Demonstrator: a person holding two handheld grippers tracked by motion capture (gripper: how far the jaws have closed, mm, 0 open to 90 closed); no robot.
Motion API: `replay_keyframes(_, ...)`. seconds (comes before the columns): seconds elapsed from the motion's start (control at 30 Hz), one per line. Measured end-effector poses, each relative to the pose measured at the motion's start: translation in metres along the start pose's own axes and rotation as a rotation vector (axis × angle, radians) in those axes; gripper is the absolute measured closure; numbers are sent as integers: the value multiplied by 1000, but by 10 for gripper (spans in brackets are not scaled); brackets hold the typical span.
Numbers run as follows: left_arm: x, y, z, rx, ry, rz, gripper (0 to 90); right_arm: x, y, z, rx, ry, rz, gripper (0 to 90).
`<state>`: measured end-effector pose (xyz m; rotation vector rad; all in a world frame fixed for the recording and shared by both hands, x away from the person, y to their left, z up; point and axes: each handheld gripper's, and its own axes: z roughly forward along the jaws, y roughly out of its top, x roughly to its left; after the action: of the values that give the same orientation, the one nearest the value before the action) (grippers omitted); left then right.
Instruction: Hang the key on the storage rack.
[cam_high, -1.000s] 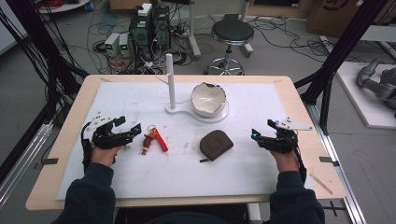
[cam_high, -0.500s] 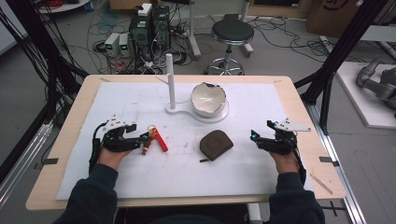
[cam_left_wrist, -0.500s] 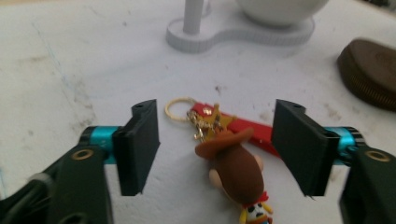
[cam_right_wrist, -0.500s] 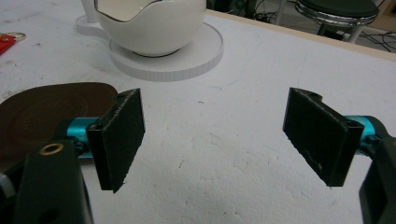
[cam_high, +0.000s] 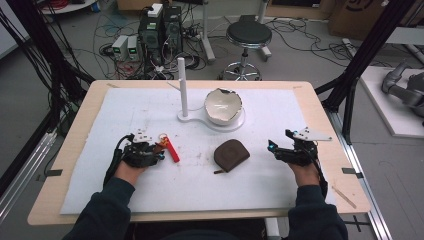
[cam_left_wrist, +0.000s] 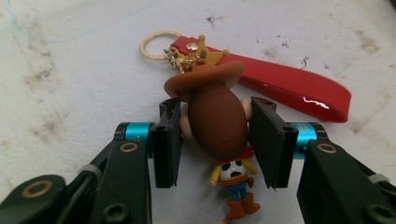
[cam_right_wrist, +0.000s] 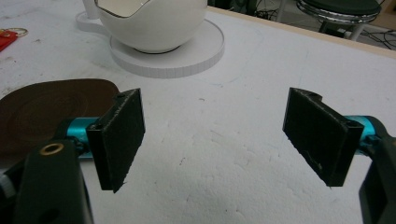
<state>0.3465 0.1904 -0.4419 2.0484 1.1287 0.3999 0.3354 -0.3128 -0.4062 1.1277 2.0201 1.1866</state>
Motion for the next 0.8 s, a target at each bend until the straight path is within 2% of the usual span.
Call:
replay_keyframes(0.03, 2, 0, -2, -6, -5, -6, 553, 0, 0, 0, 1, 0, 3, 212)
replay_keyframes(0.07, 5, 2, -4, -33, -29, -33, 553, 1, 0, 0, 2, 1, 1, 212)
replay_keyframes(0.1, 7, 3, -6, -51, -43, -43, 553, 1, 0, 0, -1, -1, 0, 212)
replay_keyframes(0.2, 11, 10, -13, -136, -104, -66, 554, 1, 0, -1, -1, -2, 3, 212)
replay_keyframes(0.27, 14, 16, -18, -191, -147, -96, 554, 1, 0, -1, -3, 0, 3, 212)
replay_keyframes(0.4, 17, 31, -29, -284, -221, -101, 555, 0, 0, 0, -1, 2, 1, 212)
replay_keyframes(0.53, 18, 45, -36, -338, -257, -104, 555, 0, 1, 1, -3, 7, 6, 212)
replay_keyframes(0.8, 16, 87, -51, -412, -270, -64, 555, 2, 2, 2, -8, 10, 4, 212)
